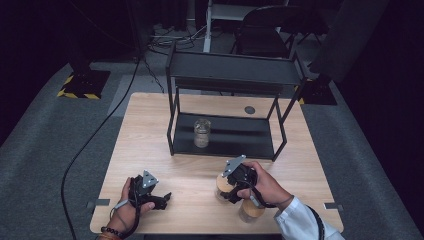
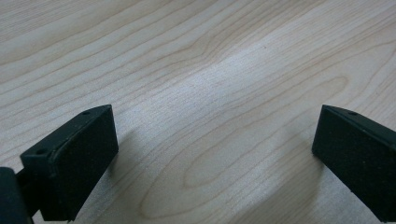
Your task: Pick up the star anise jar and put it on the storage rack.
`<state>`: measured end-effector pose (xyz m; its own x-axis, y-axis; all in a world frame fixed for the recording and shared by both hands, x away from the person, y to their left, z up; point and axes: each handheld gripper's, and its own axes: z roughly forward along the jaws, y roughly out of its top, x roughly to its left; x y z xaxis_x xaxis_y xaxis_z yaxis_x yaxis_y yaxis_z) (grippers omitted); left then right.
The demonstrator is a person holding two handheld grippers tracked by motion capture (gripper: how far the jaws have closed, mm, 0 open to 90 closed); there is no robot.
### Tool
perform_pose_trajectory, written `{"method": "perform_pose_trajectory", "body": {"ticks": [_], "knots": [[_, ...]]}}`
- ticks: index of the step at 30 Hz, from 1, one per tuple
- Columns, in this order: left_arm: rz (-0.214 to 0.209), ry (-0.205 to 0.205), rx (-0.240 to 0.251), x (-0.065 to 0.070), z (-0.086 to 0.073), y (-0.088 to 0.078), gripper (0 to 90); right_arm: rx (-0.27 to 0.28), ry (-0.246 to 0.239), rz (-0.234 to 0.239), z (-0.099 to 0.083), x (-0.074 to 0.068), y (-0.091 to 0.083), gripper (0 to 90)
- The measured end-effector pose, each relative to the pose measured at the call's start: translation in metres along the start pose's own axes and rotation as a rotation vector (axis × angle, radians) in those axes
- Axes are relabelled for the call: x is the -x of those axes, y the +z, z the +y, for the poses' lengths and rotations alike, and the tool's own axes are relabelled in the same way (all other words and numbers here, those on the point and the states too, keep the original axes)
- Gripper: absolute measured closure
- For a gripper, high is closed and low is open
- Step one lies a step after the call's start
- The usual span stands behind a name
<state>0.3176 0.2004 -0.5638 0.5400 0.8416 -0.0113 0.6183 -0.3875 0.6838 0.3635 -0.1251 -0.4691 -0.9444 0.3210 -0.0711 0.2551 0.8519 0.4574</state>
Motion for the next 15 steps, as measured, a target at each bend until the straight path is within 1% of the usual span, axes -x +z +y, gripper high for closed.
{"method": "perform_pose_trajectory", "body": {"ticks": [10,15], "knots": [[0.0,0.0,0.0,0.0,0.0,0.0,0.0,0.021,0.012,-0.054,0.006,0.016,-0.018,24.2],[0.0,0.001,0.0,0.0,0.0,0.0,0.0,0.025,0.02,-0.069,0.008,0.023,-0.024,24.2]]}}
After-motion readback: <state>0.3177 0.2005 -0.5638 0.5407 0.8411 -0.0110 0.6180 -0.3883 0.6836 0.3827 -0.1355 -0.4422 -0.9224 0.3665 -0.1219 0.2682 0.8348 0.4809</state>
